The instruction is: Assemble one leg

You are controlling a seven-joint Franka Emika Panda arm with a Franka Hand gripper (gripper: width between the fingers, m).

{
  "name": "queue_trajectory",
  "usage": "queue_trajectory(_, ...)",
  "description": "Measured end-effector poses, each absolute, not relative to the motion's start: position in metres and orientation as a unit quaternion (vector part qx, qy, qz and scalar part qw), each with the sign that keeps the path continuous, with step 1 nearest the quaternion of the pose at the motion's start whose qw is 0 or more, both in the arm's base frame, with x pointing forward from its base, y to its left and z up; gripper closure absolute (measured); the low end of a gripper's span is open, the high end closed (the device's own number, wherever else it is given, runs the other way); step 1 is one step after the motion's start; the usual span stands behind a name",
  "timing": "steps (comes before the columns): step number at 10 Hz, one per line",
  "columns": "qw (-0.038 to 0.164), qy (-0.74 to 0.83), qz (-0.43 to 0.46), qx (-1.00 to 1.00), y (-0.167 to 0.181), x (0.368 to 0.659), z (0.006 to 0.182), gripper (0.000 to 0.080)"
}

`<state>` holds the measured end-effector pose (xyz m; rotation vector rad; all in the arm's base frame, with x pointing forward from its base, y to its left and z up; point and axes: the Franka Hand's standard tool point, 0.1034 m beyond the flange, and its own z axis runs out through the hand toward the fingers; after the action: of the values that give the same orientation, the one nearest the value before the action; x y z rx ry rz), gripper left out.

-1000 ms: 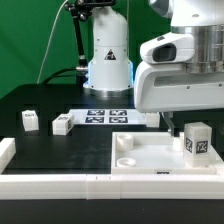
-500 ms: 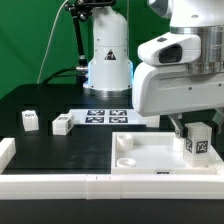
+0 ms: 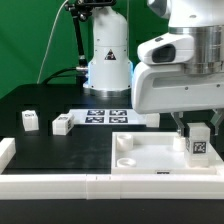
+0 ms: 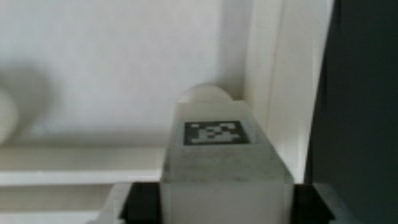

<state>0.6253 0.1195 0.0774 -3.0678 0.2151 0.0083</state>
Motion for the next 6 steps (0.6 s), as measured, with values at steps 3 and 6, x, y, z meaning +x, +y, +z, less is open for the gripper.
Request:
queue_trajectory(3, 0.037, 0.301, 0.003, -0.953, 0.1193, 0.6266, 0.0771, 0.0508)
queue_trajectory(6, 0.043, 0.437, 0.012, -0.898, 0.1180, 0.6273, 0.0775, 0.0508)
